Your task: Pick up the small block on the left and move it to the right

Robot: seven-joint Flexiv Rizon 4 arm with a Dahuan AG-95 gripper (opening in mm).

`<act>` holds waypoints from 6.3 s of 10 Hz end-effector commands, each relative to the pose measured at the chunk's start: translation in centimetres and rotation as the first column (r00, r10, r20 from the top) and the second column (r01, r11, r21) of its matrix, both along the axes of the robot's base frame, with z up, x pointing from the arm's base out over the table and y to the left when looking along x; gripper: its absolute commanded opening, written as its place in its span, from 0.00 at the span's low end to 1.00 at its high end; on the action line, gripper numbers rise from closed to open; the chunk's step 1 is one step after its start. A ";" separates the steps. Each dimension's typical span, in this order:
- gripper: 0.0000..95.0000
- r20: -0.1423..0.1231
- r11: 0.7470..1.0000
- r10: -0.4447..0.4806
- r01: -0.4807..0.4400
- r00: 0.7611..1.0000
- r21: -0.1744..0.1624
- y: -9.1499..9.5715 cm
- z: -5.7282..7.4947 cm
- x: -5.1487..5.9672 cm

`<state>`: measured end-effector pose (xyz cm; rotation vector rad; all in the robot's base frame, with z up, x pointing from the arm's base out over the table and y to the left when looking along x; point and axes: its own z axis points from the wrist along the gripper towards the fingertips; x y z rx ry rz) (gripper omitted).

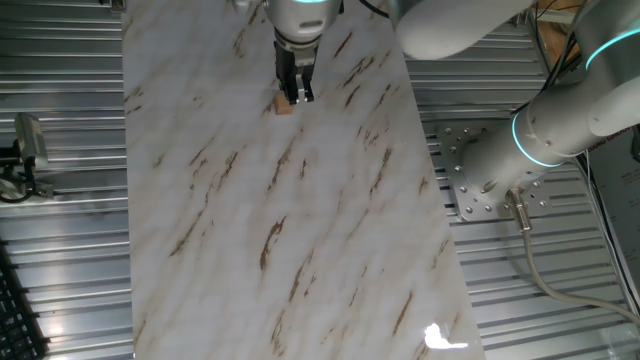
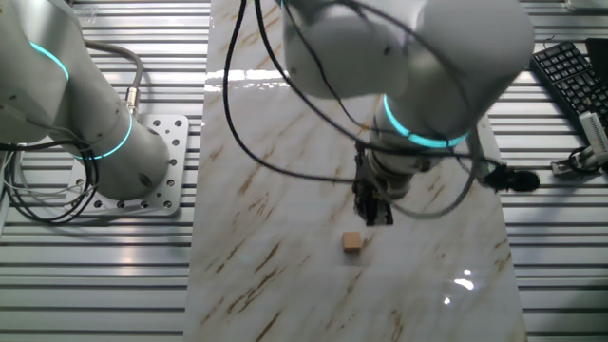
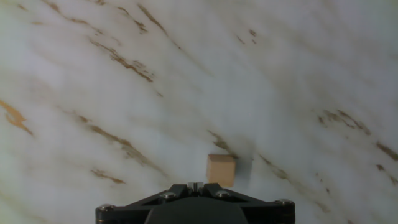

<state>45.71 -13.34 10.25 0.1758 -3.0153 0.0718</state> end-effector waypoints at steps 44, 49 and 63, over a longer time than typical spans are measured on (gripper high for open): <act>0.60 0.121 0.990 0.090 -0.103 0.988 0.101 -3.2 -6.0 -0.2; 0.60 0.125 0.989 0.091 -0.105 0.988 0.104 -3.1 -6.2 -0.1; 0.80 0.115 0.986 0.107 -0.121 0.988 0.117 -3.1 -6.1 -0.1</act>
